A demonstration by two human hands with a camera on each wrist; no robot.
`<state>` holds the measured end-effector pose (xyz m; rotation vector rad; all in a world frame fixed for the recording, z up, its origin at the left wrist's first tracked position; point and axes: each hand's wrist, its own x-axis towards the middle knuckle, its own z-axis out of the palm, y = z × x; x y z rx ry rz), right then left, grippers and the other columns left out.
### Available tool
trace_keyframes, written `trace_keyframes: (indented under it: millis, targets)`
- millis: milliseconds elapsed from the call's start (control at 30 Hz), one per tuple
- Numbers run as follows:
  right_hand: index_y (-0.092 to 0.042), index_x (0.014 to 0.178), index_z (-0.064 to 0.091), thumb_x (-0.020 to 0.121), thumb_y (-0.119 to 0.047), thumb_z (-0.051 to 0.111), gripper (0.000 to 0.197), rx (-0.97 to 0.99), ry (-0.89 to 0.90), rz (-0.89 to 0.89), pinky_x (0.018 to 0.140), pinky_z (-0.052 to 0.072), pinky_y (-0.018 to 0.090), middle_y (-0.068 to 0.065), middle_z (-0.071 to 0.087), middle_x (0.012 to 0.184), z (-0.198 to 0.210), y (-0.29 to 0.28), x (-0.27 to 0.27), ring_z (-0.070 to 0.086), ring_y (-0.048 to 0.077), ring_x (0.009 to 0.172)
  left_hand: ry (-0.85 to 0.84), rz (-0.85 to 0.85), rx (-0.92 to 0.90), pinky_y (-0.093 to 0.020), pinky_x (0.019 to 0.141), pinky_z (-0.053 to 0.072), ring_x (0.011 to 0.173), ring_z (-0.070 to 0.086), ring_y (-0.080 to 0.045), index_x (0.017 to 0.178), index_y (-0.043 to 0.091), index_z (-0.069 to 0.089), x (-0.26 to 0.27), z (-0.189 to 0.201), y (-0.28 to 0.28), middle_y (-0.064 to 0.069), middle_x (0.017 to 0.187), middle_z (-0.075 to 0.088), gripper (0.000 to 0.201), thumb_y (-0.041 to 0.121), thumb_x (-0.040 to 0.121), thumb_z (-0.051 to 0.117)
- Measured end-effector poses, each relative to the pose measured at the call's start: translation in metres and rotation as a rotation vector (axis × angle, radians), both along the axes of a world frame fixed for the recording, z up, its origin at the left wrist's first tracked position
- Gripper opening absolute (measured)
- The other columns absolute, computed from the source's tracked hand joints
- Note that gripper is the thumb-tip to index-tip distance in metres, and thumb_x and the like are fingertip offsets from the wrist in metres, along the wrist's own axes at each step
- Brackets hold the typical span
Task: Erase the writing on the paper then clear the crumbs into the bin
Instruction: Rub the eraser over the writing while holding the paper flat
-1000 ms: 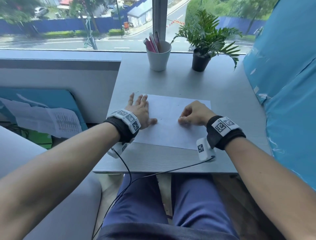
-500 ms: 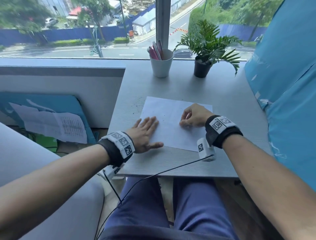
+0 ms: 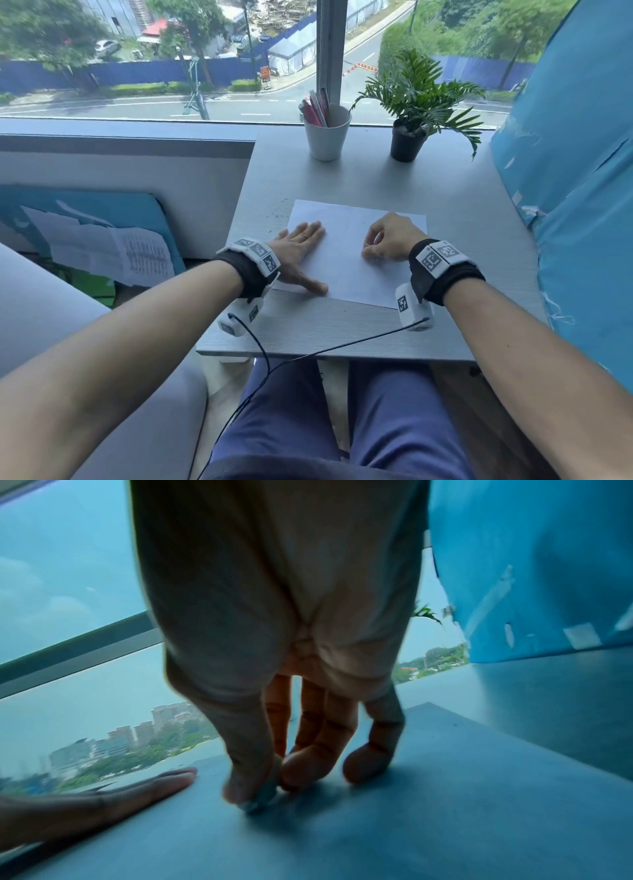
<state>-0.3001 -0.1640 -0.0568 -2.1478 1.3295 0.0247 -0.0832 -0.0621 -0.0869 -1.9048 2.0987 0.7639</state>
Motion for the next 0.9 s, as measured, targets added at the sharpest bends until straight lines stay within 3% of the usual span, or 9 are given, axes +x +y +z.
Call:
trace_keyframes:
  millis: [100, 300, 400, 533, 633, 700, 833, 900]
  targets:
    - [-0.011, 0.082, 0.075, 0.076, -0.009, 0.073, 0.007, -0.109, 0.021, 0.045, 0.071, 0.048, 0.022, 0.004, 0.068, 0.085, 0.004, 0.014, 0.015, 0.061, 0.015, 0.082, 0.006, 0.004, 0.004, -0.043, 0.121, -0.013, 0.146, -0.027, -0.013, 0.154, 0.025, -0.022, -0.001, -0.001, 0.000, 0.008, 0.160, -0.029, 0.142, 0.086, 0.059, 0.064]
    - [-0.015, 0.083, 0.078, 0.075, -0.016, 0.082, 0.009, -0.002, -0.173, 0.151, 0.057, 0.052, 0.020, 0.002, 0.071, 0.076, 0.001, 0.043, 0.049, 0.058, 0.002, 0.052, 0.020, 0.007, 0.035, -0.042, 0.120, -0.015, 0.144, -0.031, -0.012, 0.152, 0.025, -0.026, -0.001, 0.000, 0.000, 0.009, 0.158, -0.033, 0.146, 0.084, 0.057, 0.068]
    - [-0.014, 0.086, 0.080, 0.075, -0.019, 0.080, 0.012, -0.097, -0.183, 0.109, 0.063, 0.049, 0.017, 0.002, 0.074, 0.081, -0.002, 0.044, 0.054, 0.062, 0.007, 0.066, 0.015, 0.007, 0.033, -0.042, 0.120, -0.016, 0.144, -0.031, -0.013, 0.152, 0.025, -0.026, -0.001, -0.001, 0.000, 0.009, 0.158, -0.033, 0.146, 0.085, 0.056, 0.068]
    - [-0.014, 0.081, 0.079, 0.075, -0.018, 0.081, 0.008, 0.030, -0.096, 0.355, 0.054, 0.047, 0.011, -0.008, 0.067, 0.063, 0.001, 0.057, 0.051, 0.057, -0.005, 0.047, -0.001, 0.007, 0.044, -0.042, 0.119, -0.016, 0.143, -0.032, -0.013, 0.152, 0.025, -0.027, -0.001, -0.003, -0.002, 0.008, 0.157, -0.035, 0.152, 0.092, 0.049, 0.063]
    - [-0.013, 0.081, 0.079, 0.075, -0.019, 0.080, 0.008, -0.025, -0.122, 0.252, 0.063, 0.053, 0.020, -0.004, 0.070, 0.066, 0.000, 0.043, 0.053, 0.059, 0.001, 0.053, 0.008, 0.009, 0.044, -0.042, 0.119, -0.016, 0.144, -0.032, -0.013, 0.153, 0.026, -0.026, -0.001, -0.003, -0.001, 0.008, 0.158, -0.034, 0.148, 0.088, 0.054, 0.066]
    - [-0.012, 0.078, 0.078, 0.074, -0.020, 0.080, 0.009, -0.096, -0.154, 0.142, 0.062, 0.050, 0.018, -0.003, 0.071, 0.069, -0.001, 0.037, 0.055, 0.058, 0.001, 0.057, 0.008, 0.008, 0.046, -0.043, 0.119, -0.016, 0.144, -0.032, -0.014, 0.153, 0.027, -0.025, -0.002, -0.001, -0.002, 0.008, 0.158, -0.034, 0.146, 0.086, 0.056, 0.068]
    - [-0.015, 0.077, 0.078, 0.072, -0.016, 0.083, 0.007, 0.063, -0.069, 0.364, 0.055, 0.048, 0.016, -0.007, 0.069, 0.065, 0.005, 0.057, 0.056, 0.062, 0.006, 0.055, -0.019, 0.009, 0.049, -0.045, 0.120, -0.015, 0.144, -0.033, -0.017, 0.152, 0.030, -0.025, -0.004, 0.000, -0.003, 0.006, 0.157, -0.036, 0.148, 0.085, 0.054, 0.070]
    - [-0.017, 0.076, 0.079, 0.072, -0.016, 0.082, 0.005, 0.055, -0.056, 0.356, 0.056, 0.048, 0.017, -0.005, 0.069, 0.063, 0.006, 0.052, 0.057, 0.061, 0.005, 0.052, -0.011, 0.015, 0.042, -0.045, 0.120, -0.014, 0.145, -0.032, -0.017, 0.153, 0.030, -0.025, -0.004, 0.002, 0.000, 0.006, 0.158, -0.035, 0.146, 0.083, 0.056, 0.071]
